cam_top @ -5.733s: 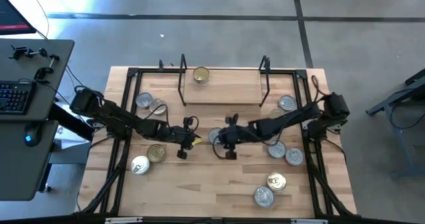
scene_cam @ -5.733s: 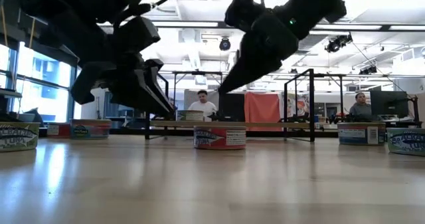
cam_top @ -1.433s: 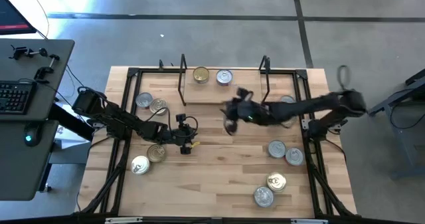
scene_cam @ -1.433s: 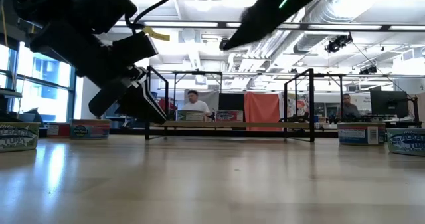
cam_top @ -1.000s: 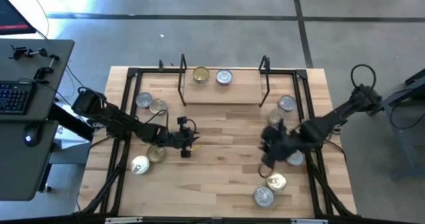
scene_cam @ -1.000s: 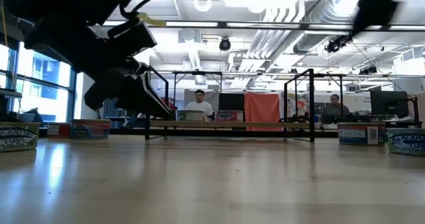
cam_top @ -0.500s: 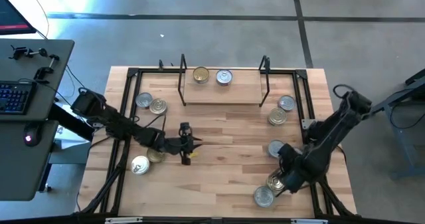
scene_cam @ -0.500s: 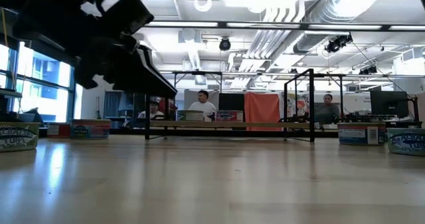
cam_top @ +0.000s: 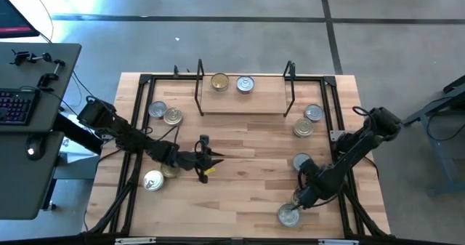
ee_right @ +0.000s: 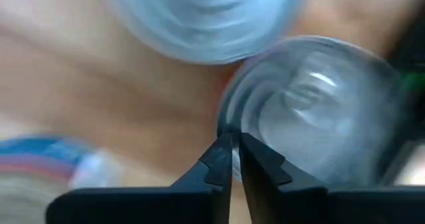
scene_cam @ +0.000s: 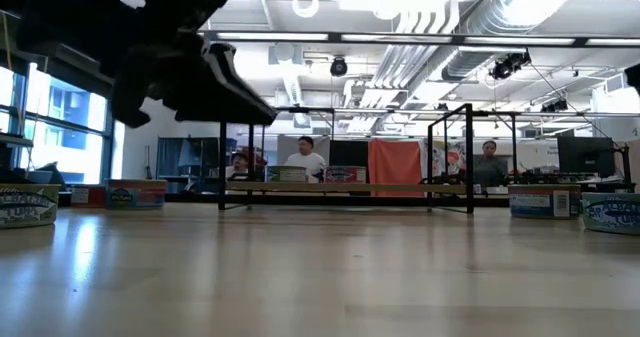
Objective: Stack canned seafood by type on shelf
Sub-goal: Put the red tuna can and align with the other red tuna can on the shelf
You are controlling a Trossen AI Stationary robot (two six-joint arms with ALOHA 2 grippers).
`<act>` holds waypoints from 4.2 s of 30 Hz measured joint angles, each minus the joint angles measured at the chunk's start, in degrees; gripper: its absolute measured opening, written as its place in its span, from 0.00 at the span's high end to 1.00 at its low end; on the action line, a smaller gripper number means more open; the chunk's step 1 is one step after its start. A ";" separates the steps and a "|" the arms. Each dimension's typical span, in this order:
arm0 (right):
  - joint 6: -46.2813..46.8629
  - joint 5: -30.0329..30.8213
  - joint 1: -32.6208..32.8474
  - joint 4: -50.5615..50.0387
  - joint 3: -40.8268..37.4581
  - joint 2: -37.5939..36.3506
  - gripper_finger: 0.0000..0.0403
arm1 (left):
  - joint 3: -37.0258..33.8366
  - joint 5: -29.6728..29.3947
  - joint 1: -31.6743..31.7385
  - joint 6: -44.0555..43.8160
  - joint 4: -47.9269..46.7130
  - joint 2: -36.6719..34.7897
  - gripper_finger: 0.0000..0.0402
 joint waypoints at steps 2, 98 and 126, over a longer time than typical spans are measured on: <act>-3.37 -0.13 -1.04 6.97 0.18 1.00 0.96 | 0.00 0.00 -0.02 1.43 2.30 0.00 0.82; -24.51 2.65 5.69 -1.31 38.16 19.48 1.00 | -0.02 1.29 1.78 -1.55 0.26 -0.22 0.82; -9.04 10.82 0.65 -29.93 41.75 17.81 0.99 | -0.02 1.29 1.84 -0.35 0.17 -0.22 0.82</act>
